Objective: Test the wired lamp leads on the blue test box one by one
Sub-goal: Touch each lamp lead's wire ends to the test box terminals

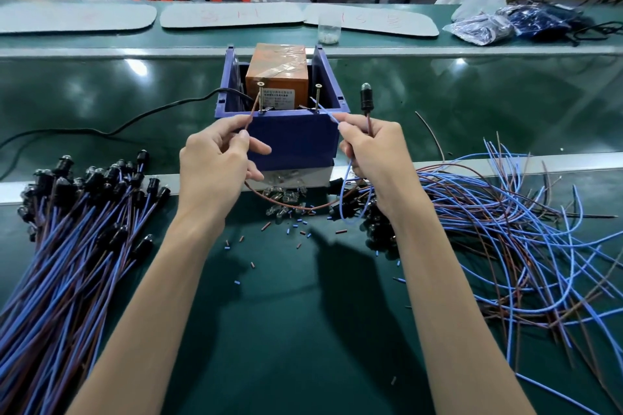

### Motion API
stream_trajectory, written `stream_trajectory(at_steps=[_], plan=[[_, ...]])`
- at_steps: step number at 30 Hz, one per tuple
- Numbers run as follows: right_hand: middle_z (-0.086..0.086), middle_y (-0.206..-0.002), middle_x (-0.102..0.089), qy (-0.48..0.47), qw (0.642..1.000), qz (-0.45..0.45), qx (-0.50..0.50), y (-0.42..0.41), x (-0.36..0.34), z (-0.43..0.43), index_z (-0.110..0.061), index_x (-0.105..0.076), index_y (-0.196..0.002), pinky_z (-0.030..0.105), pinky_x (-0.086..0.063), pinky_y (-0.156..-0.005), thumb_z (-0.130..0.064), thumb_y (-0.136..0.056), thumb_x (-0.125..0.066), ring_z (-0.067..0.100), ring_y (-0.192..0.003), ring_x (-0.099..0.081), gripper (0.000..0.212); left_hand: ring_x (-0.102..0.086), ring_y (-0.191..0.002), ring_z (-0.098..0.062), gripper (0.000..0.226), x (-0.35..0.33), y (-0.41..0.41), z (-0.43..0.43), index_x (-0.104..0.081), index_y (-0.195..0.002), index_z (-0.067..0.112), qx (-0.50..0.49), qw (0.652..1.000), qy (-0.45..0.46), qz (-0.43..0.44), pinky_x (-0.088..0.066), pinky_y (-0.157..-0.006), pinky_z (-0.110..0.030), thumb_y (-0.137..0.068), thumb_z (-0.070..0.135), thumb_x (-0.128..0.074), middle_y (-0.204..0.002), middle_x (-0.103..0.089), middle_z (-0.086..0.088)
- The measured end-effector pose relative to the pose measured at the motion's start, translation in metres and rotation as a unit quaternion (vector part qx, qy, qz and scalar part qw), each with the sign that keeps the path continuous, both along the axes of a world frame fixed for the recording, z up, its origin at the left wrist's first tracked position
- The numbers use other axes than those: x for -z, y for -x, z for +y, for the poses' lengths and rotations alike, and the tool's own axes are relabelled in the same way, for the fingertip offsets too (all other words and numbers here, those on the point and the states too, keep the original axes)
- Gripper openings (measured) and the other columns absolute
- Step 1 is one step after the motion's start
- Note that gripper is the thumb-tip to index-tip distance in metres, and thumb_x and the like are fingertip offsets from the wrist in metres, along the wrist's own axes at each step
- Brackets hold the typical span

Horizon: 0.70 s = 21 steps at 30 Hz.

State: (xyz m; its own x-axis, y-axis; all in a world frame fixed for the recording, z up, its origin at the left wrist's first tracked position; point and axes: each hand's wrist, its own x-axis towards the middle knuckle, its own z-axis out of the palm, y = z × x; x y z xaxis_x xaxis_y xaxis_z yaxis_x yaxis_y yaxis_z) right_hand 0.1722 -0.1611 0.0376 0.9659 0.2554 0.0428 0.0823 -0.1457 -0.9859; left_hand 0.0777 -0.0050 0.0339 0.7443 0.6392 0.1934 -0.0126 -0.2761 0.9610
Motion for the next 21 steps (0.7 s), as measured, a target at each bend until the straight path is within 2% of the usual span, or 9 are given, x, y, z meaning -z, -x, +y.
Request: stream_trajectory(at_steps=[3,9,12,15,21], plan=[[-0.014,-0.042,-0.048,-0.001,1.0,-0.002,0.0,0.0012,-0.0016,0.0007,-0.028,-0.068,-0.087,0.012,-0.03,-0.048,-0.013,-0.093,-0.052,0.0,-0.043,-0.042,0.023,-0.049,-0.039,-0.004,0.03,-0.0005,0.0001,0.0016,-0.061,-0.111,0.029,0.012,0.999,-0.033,0.013,-0.041,-0.051,-0.011,-0.097,0.008,-0.045,-0.066,-0.07,0.016],[-0.014,-0.041,-0.043,-0.036,0.999,0.009,0.003,0.0043,-0.0052,-0.0006,-0.018,-0.07,-0.095,0.008,-0.029,-0.04,-0.007,-0.095,-0.05,0.001,-0.038,-0.037,0.023,-0.048,-0.039,-0.005,0.035,-0.0016,0.002,0.0037,-0.064,-0.113,0.029,0.005,0.998,-0.05,0.031,-0.042,-0.051,-0.012,-0.096,0.007,-0.044,-0.064,-0.068,0.018],[-0.013,-0.045,-0.04,-0.05,0.999,0.01,0.004,0.0056,-0.0056,-0.0014,-0.019,-0.07,-0.089,0.009,-0.027,-0.039,-0.005,-0.095,-0.049,0.001,-0.039,-0.032,0.026,-0.047,-0.037,-0.004,0.035,-0.0026,0.0023,0.0061,-0.065,-0.11,0.027,-0.005,0.998,-0.047,0.039,-0.042,-0.05,-0.012,-0.096,0.005,-0.042,-0.06,-0.066,0.02],[-0.008,-0.05,-0.038,-0.06,0.998,0.005,0.006,0.0058,-0.0043,-0.0017,-0.023,-0.071,-0.081,0.012,-0.026,-0.041,-0.005,-0.093,-0.049,0.004,-0.042,-0.029,0.031,-0.047,-0.036,-0.004,0.035,-0.0024,0.0029,0.0064,-0.064,-0.106,0.027,-0.008,0.997,-0.05,0.05,-0.043,-0.054,-0.022,-0.095,0.004,-0.041,-0.058,-0.065,0.02],[-0.014,-0.045,-0.033,-0.067,0.997,-0.002,0.024,0.0045,-0.0019,-0.001,-0.024,-0.072,-0.076,0.014,-0.024,-0.045,-0.005,-0.091,-0.049,0.005,-0.044,-0.025,0.033,-0.047,-0.036,-0.005,0.036,-0.0048,0.0036,0.0083,-0.065,-0.097,0.029,-0.004,0.997,-0.057,0.057,-0.047,-0.057,-0.026,-0.094,0.004,-0.04,-0.058,-0.064,0.02]])
